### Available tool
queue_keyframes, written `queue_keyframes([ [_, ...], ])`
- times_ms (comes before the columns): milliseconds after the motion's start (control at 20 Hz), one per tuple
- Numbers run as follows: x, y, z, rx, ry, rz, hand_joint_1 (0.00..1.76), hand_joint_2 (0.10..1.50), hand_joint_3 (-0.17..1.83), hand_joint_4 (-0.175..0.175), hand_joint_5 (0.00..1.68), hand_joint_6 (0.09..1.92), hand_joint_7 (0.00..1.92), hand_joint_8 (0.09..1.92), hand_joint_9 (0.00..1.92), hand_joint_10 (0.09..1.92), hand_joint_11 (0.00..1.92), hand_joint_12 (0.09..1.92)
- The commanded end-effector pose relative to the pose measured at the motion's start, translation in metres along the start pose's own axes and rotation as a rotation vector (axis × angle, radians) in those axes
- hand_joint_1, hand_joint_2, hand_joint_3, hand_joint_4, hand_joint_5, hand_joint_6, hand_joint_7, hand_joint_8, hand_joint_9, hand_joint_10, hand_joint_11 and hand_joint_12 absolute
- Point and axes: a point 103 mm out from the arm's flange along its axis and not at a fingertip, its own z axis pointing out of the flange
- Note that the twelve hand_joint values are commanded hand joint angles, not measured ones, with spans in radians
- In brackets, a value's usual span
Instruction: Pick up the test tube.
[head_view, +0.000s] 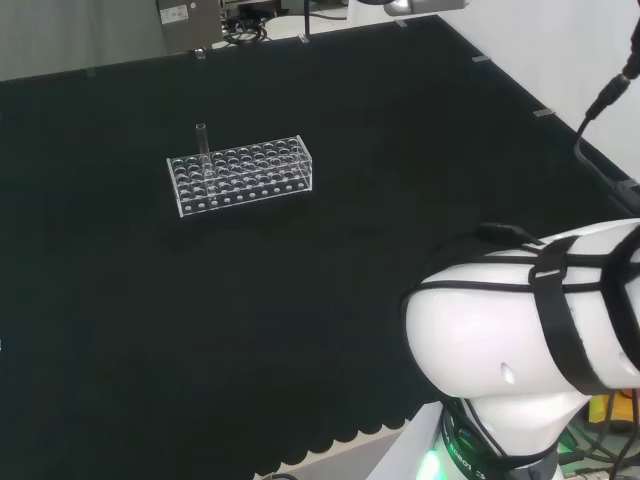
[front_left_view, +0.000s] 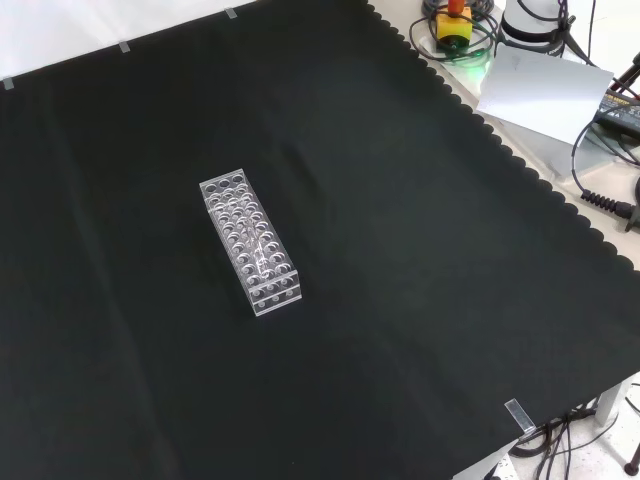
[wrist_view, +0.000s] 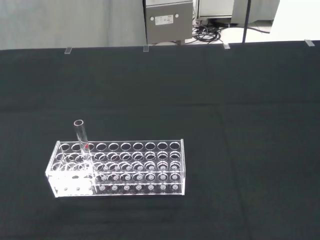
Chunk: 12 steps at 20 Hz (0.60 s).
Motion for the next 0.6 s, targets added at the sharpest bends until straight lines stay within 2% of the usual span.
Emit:
queue_keyframes([
  [50, 0.014, 0.028, 0.001, -0.016, -0.003, -0.081, 0.65, 0.78, 0.43, -0.061, 0.18, 0.09, 0.23, 0.91, 0.2, 0.99, 0.12, 1.6],
  [600, 0.064, 0.112, 0.026, 0.069, -0.013, -0.197, 0.8, 0.74, 0.48, -0.108, 0.45, 0.09, 0.57, 0.9, 0.55, 0.87, 0.32, 1.51],
])
